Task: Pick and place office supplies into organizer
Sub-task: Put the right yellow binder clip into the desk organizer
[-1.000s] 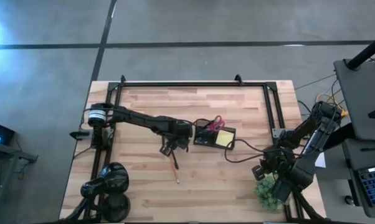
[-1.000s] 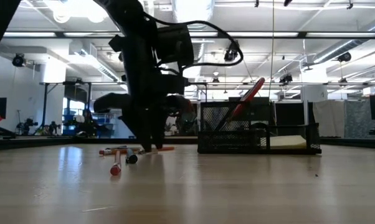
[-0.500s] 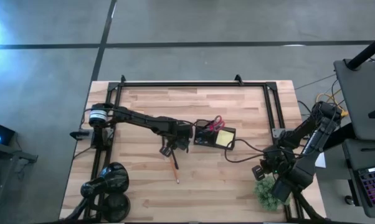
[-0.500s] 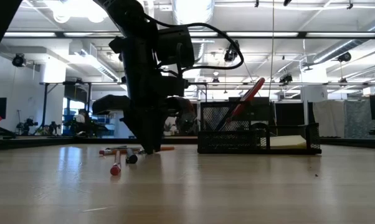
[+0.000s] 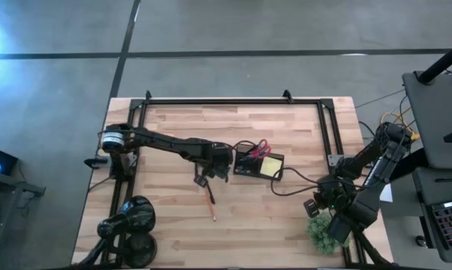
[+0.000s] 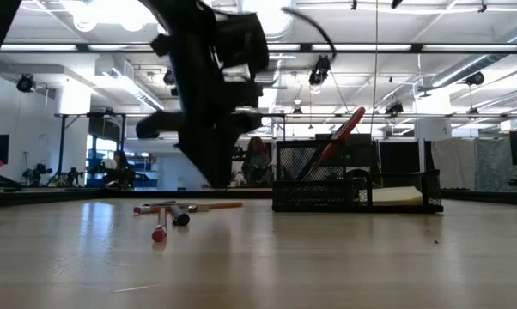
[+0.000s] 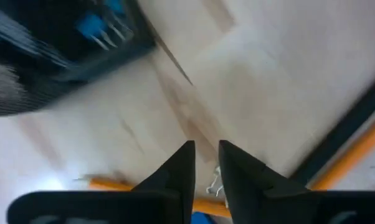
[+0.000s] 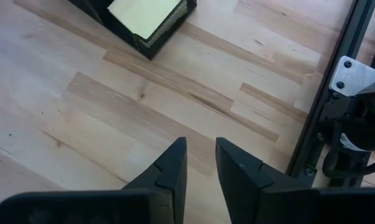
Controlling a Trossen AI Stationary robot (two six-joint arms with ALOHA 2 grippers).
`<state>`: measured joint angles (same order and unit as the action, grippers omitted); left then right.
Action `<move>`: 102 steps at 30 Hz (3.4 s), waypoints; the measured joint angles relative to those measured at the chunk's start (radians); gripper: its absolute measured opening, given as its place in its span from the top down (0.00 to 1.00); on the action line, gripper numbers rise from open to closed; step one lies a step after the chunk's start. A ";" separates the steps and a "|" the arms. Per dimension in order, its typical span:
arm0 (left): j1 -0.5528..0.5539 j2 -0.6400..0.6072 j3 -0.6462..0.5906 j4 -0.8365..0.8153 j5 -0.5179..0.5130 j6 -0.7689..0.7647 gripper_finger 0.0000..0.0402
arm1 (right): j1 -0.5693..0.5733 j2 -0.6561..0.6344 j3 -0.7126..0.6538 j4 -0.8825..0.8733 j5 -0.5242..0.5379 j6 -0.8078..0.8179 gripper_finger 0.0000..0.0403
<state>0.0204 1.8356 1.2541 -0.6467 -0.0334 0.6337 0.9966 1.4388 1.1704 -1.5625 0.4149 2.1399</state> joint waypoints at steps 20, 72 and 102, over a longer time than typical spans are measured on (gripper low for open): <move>-0.021 -0.017 -0.009 -0.083 -0.024 -0.435 0.63 | 0.000 0.000 -0.015 0.011 0.004 0.014 0.81; 0.015 -0.144 -0.152 0.023 0.015 -0.186 0.88 | 0.000 0.001 -0.045 0.044 -0.032 0.011 0.81; 0.002 -0.033 -0.144 0.119 -0.011 0.141 0.62 | 0.000 0.001 -0.072 0.114 -0.064 0.014 0.81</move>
<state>0.0224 1.8023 1.1104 -0.5278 -0.0442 0.7749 0.9966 1.4395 1.0988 -1.4483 0.3507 2.1544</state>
